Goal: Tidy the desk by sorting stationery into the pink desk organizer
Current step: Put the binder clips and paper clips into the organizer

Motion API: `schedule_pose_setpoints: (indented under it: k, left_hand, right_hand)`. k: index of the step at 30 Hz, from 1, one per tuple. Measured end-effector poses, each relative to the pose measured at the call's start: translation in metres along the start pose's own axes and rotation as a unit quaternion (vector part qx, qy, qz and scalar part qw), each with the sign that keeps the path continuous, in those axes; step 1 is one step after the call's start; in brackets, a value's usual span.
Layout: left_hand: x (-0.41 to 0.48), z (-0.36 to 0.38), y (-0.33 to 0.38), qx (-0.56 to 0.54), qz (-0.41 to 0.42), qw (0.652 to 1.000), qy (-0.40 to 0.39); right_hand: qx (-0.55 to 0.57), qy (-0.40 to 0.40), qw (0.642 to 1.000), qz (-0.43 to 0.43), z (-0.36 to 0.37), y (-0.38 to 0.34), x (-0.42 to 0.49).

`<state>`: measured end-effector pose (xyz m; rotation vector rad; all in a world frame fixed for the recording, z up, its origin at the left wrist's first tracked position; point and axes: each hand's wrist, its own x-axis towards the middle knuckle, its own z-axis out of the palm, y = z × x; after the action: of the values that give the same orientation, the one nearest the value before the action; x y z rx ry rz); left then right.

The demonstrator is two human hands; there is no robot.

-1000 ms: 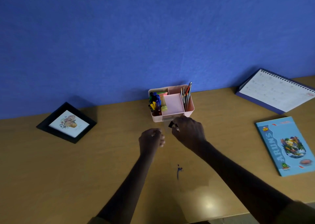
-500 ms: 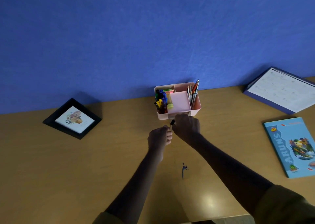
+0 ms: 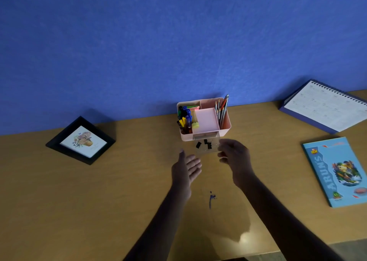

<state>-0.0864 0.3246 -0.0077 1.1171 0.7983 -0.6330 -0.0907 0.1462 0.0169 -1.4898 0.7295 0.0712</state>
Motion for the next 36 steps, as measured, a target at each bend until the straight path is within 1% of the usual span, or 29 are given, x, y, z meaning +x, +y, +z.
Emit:
schedule_pose_setpoints:
  k: [1, 2, 3, 5, 7, 12, 17, 27, 32, 33, 36]
  left_hand:
    - [-0.001, -0.001, -0.004, -0.062, -0.029, 0.998, -0.011]
    - [-0.001, -0.001, -0.006, -0.121, -0.055, 0.991, -0.016]
    - [-0.001, 0.000, -0.008, -0.170, -0.074, 0.982, -0.018]
    - [0.000, 0.004, -0.009, -0.227, -0.094, 0.969, -0.015]
    - [-0.001, 0.010, -0.009, -0.252, -0.098, 0.963, -0.012]
    - [-0.001, 0.021, -0.003, -0.255, -0.081, 0.964, 0.004]
    - [-0.001, 0.026, 0.003, -0.240, -0.070, 0.968, 0.019]
    - [0.007, 0.037, 0.021, -0.235, -0.064, 0.970, 0.007]
    - [0.016, 0.044, 0.031, -0.247, -0.066, 0.967, -0.009]
    - [0.017, 0.046, 0.034, -0.251, -0.066, 0.966, -0.003]
    - [0.023, 0.049, 0.040, -0.270, -0.074, 0.960, -0.010]
  right_hand:
    - [0.111, 0.015, 0.991, 0.078, -0.006, 0.004, -0.005]
    - [0.203, 0.029, 0.968, 0.143, -0.010, 0.009, -0.008]
    - [0.272, 0.038, 0.942, 0.194, -0.012, 0.014, -0.010]
    - [0.354, 0.036, 0.900, 0.252, -0.013, 0.020, -0.011]
    - [0.388, 0.025, 0.881, 0.270, -0.009, 0.023, -0.009]
    - [0.401, 0.017, 0.878, 0.260, -0.001, 0.017, -0.003]
    - [0.412, 0.026, 0.869, 0.275, 0.005, 0.008, 0.005]
    - [0.400, 0.034, 0.881, 0.251, 0.016, -0.015, 0.018]
    - [0.411, 0.036, 0.874, 0.255, 0.022, -0.026, 0.027]
    - [0.413, 0.039, 0.872, 0.258, 0.022, -0.027, 0.028]
    - [0.432, 0.046, 0.862, 0.261, 0.025, -0.034, 0.030]
